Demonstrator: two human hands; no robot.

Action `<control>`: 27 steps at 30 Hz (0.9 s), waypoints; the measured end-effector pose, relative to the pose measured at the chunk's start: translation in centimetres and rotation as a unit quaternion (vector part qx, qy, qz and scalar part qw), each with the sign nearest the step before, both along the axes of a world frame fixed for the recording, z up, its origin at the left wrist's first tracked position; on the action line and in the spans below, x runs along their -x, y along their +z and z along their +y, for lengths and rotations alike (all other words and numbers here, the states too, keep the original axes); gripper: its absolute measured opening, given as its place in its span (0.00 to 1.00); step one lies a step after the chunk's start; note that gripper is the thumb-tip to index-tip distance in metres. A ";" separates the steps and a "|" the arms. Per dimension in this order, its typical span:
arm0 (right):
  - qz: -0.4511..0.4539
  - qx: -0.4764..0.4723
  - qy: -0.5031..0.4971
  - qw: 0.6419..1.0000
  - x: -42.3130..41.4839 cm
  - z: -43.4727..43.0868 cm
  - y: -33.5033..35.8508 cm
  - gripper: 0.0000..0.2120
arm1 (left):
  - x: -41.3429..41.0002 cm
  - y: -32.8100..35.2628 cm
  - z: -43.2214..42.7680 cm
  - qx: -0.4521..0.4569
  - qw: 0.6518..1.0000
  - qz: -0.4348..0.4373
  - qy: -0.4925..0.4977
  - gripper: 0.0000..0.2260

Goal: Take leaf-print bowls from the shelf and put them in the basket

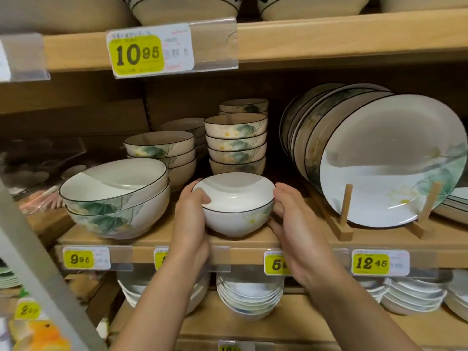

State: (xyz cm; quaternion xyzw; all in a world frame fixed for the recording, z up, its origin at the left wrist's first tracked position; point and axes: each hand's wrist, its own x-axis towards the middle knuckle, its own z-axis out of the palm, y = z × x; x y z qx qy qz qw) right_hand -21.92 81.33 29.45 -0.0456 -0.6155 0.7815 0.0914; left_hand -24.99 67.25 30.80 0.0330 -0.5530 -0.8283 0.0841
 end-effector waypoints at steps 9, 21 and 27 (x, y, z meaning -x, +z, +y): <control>0.056 -0.050 0.015 0.997 3.8 0.0 0.5 0.14 | 2.1 0.8 -1.5 -0.049 0.990 -0.063 -0.120 0.14; 0.074 -0.065 -0.007 0.995 2.1 -1.3 0.0 0.26 | -0.9 -1.6 0.1 0.035 0.996 0.074 -0.029 0.39; 0.162 -0.055 -0.048 0.984 2.6 -1.7 5.8 0.22 | 0.2 2.8 0.3 0.010 0.987 0.161 -0.019 0.43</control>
